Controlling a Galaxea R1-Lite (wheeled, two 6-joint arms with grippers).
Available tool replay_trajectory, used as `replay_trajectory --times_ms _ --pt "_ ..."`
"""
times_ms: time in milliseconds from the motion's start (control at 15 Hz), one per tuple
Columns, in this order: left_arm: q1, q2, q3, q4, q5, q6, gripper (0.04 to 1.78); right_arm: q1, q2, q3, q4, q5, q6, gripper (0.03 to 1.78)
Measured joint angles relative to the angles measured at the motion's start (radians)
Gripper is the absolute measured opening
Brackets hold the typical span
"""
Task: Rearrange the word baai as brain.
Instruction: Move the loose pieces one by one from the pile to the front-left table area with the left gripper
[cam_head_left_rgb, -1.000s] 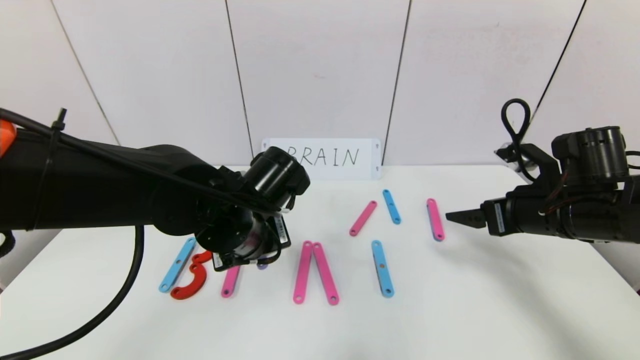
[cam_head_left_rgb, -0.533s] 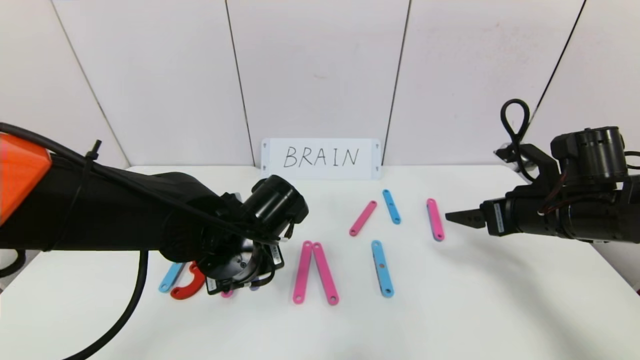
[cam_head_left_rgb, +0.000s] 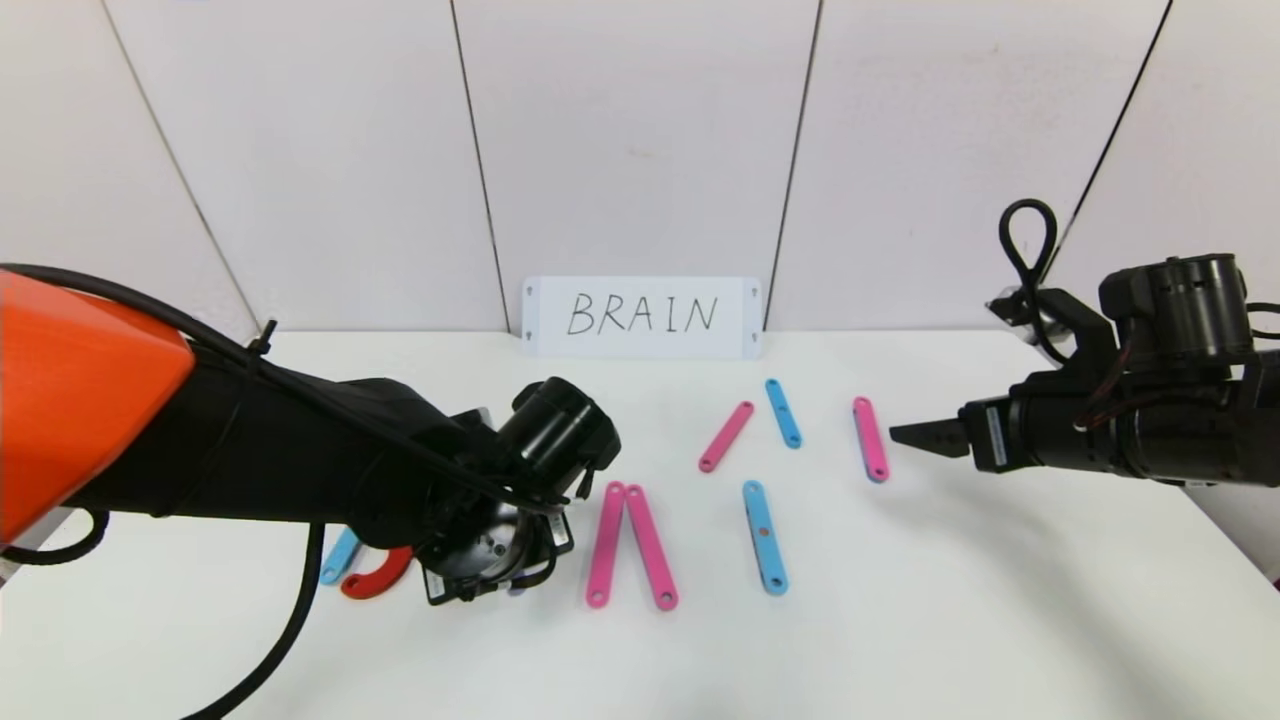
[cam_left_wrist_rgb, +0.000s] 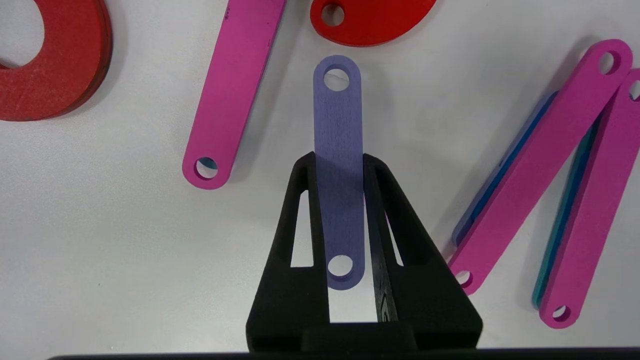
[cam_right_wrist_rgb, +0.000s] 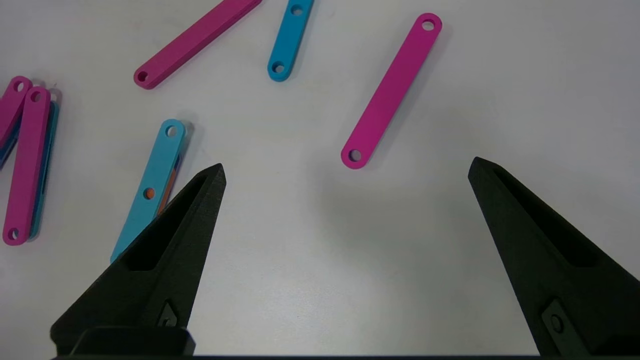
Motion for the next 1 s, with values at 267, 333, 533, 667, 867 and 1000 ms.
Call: replay_trajectory --times_ms 267,333,533,667,867,1000 --pt "0.0 0.01 0.006 0.001 -0.001 -0.001 0.28 0.0 0.0 0.0 0.0 0.0 0.0 1.7" --pt "0.0 0.011 0.008 0.001 -0.001 -0.001 0.28 0.0 0.0 0.0 0.0 0.0 0.0 1.7" --pt "0.001 0.017 0.011 0.001 -0.001 -0.001 0.28 0.0 0.0 0.0 0.0 0.0 0.0 1.7" --pt "0.002 0.021 0.011 0.001 -0.001 -0.001 0.28 0.0 0.0 0.0 0.0 0.0 0.0 1.7" --pt "0.005 0.028 0.011 0.001 -0.001 -0.001 0.28 0.0 0.0 0.0 0.0 0.0 0.0 1.7" --pt "0.005 0.03 0.011 0.001 -0.001 -0.001 0.28 0.0 0.0 0.0 0.0 0.0 0.0 1.7"
